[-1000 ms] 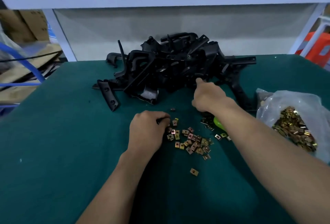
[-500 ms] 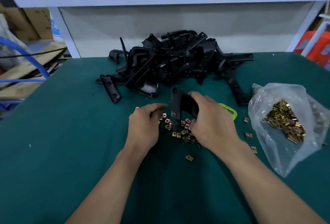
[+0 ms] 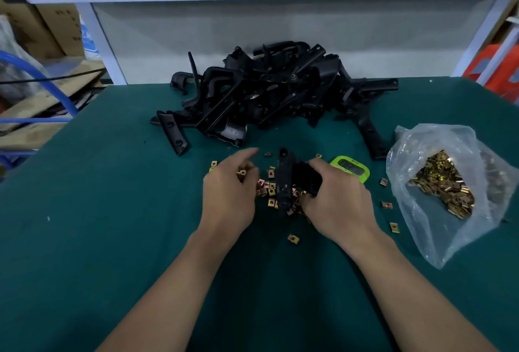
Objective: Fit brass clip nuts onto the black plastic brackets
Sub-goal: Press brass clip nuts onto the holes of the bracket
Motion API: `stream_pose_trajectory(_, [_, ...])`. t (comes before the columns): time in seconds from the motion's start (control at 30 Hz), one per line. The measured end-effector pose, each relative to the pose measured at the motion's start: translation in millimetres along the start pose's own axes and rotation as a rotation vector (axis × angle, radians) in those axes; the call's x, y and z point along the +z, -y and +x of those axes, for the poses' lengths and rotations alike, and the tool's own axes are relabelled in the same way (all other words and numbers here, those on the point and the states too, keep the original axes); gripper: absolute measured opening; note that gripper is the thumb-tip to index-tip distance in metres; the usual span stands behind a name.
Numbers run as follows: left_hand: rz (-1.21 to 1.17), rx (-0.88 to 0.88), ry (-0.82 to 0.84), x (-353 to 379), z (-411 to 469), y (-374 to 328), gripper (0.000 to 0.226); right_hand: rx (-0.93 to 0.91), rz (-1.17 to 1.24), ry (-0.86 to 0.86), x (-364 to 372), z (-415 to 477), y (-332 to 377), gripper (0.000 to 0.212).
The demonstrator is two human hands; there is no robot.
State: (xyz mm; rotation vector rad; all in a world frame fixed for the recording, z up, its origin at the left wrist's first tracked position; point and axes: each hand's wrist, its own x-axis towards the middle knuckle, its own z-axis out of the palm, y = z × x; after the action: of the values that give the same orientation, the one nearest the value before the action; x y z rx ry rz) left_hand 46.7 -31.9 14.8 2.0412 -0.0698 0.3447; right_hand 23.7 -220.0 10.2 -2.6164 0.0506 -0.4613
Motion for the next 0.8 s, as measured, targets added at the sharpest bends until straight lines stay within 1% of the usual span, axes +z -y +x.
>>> stream_pose_trajectory(0.07, [-0.098,-0.057,0.081,1.8,1.8,0.1,0.028,0.011,0.007,0.007,1.3,0.6,-1.2,0.031])
stream_pose_trajectory(0.13, [-0.168,-0.101,0.154,4.2,1.9,0.0,0.028,0.029,0.024,0.017,1.3,1.0,-1.7,0.030])
stream_pose_trajectory(0.23, [-0.243,-0.112,0.181,6.0,4.8,0.3,0.028,0.042,0.050,0.029,1.2,1.8,-2.6,0.029])
stream_pose_trajectory(0.27, [-0.305,-0.122,0.186,6.2,6.0,0.1,0.030,0.045,0.056,0.029,1.3,2.1,-3.0,0.028])
stream_pose_trajectory(0.33, [-0.455,-0.161,0.210,6.5,7.6,-0.5,0.043,0.048,0.063,0.029,1.7,2.0,-3.5,0.028])
stream_pose_trajectory(0.4, [-0.565,-0.191,0.253,6.8,8.7,-0.3,0.047,0.050,0.060,0.028,2.1,1.9,-3.7,0.028])
stream_pose_trajectory(0.5, [-0.681,-0.218,0.312,7.5,9.1,-0.1,0.044,0.045,0.061,0.017,2.3,1.7,-4.5,0.027])
stream_pose_trajectory(0.63, [-0.789,-0.256,0.336,4.6,11.0,-1.2,0.035,0.046,0.059,0.013,2.6,1.6,-5.0,0.028])
stream_pose_trajectory(0.8, [-0.844,-0.292,0.367,0.1,8.6,-3.0,0.019,0.044,0.050,0.014,2.4,1.4,-4.2,0.029])
